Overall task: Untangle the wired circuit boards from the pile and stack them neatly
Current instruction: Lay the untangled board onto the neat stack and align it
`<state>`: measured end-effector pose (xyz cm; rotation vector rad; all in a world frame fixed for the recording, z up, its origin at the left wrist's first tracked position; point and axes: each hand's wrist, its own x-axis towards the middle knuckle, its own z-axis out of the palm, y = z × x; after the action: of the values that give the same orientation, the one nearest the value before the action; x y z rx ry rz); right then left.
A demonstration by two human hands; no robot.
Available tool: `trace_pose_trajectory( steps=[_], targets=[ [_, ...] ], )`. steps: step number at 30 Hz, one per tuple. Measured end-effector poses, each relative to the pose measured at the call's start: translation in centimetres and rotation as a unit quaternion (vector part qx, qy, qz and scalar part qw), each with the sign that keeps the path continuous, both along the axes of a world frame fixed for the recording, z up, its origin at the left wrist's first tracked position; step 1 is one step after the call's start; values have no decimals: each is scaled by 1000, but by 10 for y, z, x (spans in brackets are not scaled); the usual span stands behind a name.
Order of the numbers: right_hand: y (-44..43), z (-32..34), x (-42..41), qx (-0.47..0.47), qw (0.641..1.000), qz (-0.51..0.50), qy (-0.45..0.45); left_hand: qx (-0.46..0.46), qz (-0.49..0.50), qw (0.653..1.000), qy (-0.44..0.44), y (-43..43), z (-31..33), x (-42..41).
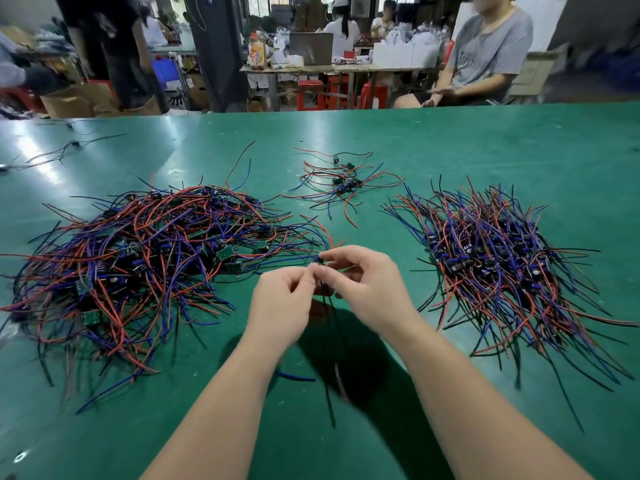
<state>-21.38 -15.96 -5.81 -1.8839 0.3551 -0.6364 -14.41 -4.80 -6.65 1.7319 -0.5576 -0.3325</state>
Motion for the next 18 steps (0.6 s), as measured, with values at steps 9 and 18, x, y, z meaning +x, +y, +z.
trace_pose_trajectory(
  steps=[9,18],
  targets=[
    [-14,7,-5,40,997,-71,10,139,-46,968,-205,0,-7,-8],
    [-73,37,-58,-191,890,-346,227,347,65,890,-288,7,-15,13]
  ],
)
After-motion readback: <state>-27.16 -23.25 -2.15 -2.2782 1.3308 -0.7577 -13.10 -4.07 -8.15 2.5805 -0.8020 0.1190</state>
